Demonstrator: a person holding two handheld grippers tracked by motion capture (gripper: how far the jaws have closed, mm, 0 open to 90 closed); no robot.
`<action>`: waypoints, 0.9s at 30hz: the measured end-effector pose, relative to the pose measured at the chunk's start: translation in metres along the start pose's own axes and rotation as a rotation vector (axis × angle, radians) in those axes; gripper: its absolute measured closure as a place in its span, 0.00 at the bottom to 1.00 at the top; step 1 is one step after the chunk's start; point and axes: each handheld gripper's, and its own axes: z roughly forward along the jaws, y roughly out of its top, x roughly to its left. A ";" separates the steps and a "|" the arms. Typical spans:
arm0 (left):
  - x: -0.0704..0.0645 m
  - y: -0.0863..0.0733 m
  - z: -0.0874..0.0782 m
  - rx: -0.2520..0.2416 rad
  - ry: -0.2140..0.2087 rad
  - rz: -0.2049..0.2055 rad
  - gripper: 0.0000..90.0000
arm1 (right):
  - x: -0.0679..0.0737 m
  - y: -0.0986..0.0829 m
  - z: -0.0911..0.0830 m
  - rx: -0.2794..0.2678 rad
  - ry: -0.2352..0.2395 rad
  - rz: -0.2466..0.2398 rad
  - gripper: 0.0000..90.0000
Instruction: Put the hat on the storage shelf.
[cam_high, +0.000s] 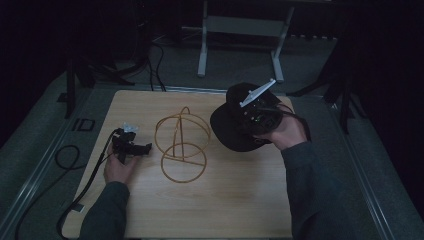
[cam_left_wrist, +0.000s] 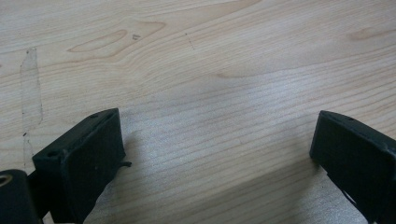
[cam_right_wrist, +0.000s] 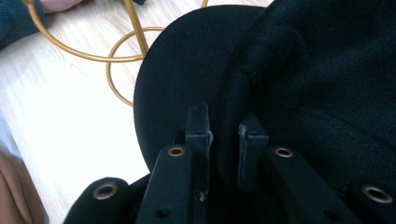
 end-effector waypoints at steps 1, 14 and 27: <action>0.000 0.000 0.000 0.000 0.000 0.000 0.03 | 0.000 0.001 -0.001 -0.001 0.001 -0.003 0.88; 0.000 0.000 0.000 0.002 0.000 0.002 0.03 | 0.010 0.019 -0.021 -0.028 0.013 -0.064 0.88; 0.000 0.000 0.000 0.002 0.000 0.003 0.03 | 0.026 0.041 -0.027 -0.063 0.059 -0.122 0.88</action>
